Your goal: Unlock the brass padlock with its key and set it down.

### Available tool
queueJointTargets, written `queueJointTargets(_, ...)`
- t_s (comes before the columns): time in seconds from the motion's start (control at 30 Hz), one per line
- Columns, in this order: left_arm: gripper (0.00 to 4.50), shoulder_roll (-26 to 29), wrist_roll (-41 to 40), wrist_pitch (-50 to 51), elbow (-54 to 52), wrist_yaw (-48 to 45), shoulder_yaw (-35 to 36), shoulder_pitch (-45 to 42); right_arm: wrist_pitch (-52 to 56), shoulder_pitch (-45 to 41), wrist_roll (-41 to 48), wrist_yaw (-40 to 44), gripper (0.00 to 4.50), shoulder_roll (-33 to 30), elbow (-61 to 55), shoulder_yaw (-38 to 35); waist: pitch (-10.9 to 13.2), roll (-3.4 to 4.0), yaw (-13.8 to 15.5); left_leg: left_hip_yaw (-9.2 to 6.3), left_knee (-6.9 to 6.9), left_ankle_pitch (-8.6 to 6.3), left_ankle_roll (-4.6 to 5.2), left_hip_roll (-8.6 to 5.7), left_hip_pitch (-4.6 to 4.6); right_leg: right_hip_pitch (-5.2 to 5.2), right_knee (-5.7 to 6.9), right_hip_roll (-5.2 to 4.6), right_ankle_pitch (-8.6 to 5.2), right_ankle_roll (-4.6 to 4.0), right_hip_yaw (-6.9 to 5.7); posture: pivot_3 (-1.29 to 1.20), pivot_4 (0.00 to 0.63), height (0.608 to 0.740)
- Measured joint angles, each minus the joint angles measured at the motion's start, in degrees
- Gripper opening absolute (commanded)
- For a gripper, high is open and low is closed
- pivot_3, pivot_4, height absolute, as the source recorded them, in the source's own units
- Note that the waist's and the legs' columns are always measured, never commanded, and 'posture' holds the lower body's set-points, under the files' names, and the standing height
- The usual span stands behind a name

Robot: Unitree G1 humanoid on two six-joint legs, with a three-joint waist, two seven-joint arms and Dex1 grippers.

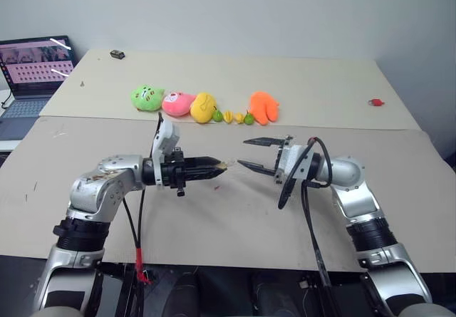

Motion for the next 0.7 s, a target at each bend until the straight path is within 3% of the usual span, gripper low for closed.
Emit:
queueJointTargets(0.33,0.83,0.57,0.0,1.24,1.63,-2.57,-1.24,-1.79,-2.72,0.08,-0.04,1.32,2.4,-0.96,-4.64,3.04,0.0,0.0,-0.39,-0.02,0.0,0.0,0.0,0.0,-0.02,0.0,0.0,0.0,-0.03,0.04,0.0,0.0,0.15,0.717)
queueJointTargets(0.7,0.83,0.51,-2.77,8.37,3.93,-2.66,-1.07,-5.97,-17.85,-2.09,-7.47,-1.31,2.4,-2.0,-1.16,6.6,0.01,-0.01,-0.82,-0.04,0.0,0.0,0.0,0.0,-0.01,-0.02,0.03,0.0,-0.16,0.26,-0.01,0.0,0.15,0.717)
